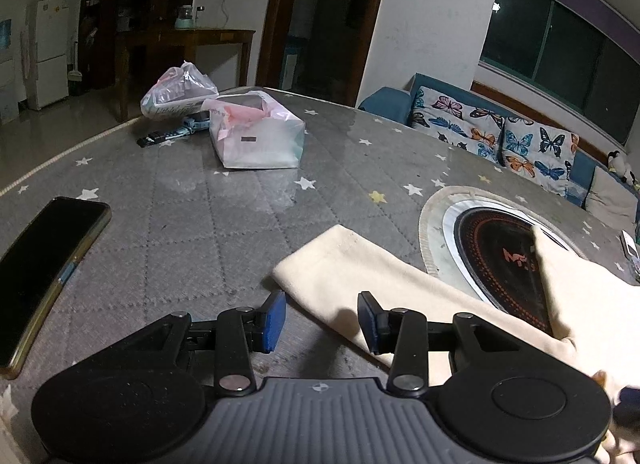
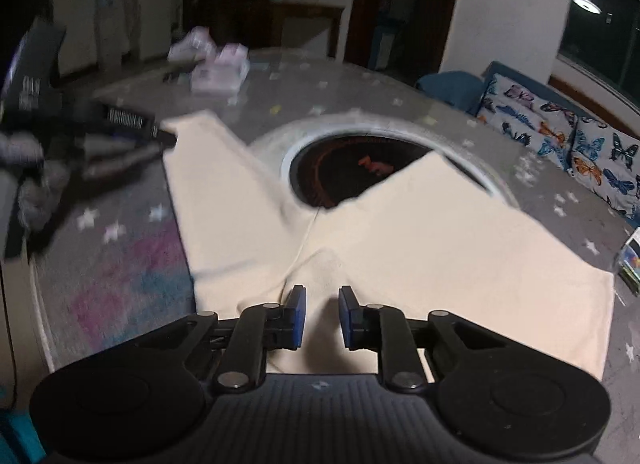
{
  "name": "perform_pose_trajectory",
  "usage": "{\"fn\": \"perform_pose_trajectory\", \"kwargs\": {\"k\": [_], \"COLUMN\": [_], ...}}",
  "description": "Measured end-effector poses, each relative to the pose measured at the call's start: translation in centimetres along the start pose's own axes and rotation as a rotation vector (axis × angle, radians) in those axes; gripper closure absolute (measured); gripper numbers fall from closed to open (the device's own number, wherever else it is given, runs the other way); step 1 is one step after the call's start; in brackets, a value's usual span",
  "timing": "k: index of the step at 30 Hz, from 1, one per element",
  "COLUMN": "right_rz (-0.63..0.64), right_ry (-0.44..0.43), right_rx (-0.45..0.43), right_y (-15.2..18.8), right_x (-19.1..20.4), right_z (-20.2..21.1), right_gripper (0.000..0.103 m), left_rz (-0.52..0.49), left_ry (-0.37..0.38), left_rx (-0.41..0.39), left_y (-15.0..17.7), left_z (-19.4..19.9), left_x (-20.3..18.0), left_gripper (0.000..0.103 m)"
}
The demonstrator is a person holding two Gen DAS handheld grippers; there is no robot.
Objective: Fold clothes
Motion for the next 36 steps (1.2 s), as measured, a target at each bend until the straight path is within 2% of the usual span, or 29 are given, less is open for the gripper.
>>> {"fn": "perform_pose_trajectory", "kwargs": {"k": [2, 6, 8, 10, 12, 14, 22, 25, 29, 31, 34, 36], "right_rz": [-0.018, -0.021, -0.006, -0.013, -0.020, -0.010, -0.017, -0.045, -0.073, -0.081, -0.077, -0.080], "right_ry": [-0.008, -0.116, -0.142, -0.146, -0.144, -0.147, -0.186, -0.149, -0.108, -0.096, -0.076, -0.063], "right_rx": [-0.019, -0.004, 0.010, 0.023, 0.015, -0.019, -0.012, -0.044, -0.038, -0.036, -0.039, -0.045], "right_y": [-0.3, 0.0, 0.4, 0.7, 0.8, 0.6, 0.9, 0.4, 0.4, 0.7, 1.0, 1.2], "right_x": [-0.4, 0.2, 1.0, 1.5, 1.7, 1.8, 1.7, 0.7, -0.3, -0.5, -0.6, -0.7], "right_z": [0.9, 1.2, 0.7, 0.0, -0.1, 0.7, 0.8, 1.9, 2.0, 2.2, 2.7, 3.2], "right_gripper": [0.085, 0.085, 0.085, 0.095, 0.098, 0.098, 0.093, 0.092, 0.092, 0.092, 0.092, 0.092], "left_rz": [0.005, 0.007, 0.006, 0.005, 0.004, 0.003, 0.009, 0.016, 0.033, 0.040, 0.063, 0.087], "left_ry": [-0.003, 0.000, 0.001, 0.001, 0.001, 0.000, 0.001, 0.004, 0.009, 0.010, 0.009, 0.008], "left_rx": [0.001, 0.001, 0.004, 0.005, 0.005, 0.004, -0.002, -0.003, -0.011, -0.016, -0.024, -0.026], "left_y": [-0.1, 0.0, 0.0, 0.1, 0.1, 0.1, 0.0, -0.1, -0.1, -0.1, -0.2, -0.3], "left_z": [-0.1, -0.2, -0.3, -0.3, -0.3, -0.4, -0.6, -0.7, -0.9, -1.0, -1.2, -1.4], "left_x": [0.1, 0.0, -0.1, -0.1, -0.2, -0.2, -0.2, 0.0, 0.1, 0.1, 0.5, 0.8], "left_gripper": [0.060, 0.060, 0.060, 0.060, 0.060, 0.060, 0.062, 0.062, 0.062, 0.067, 0.078, 0.094]}}
Point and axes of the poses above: each gripper's, at about its wrist camera, not at the fingertips, and z roughly against the way its jaws point, x to its left, y to its underside, the point moved 1 cm from there along -z, roughly the way its jaws point, and after that the axes turned 8 degrees about z, right-handed, at the moved point
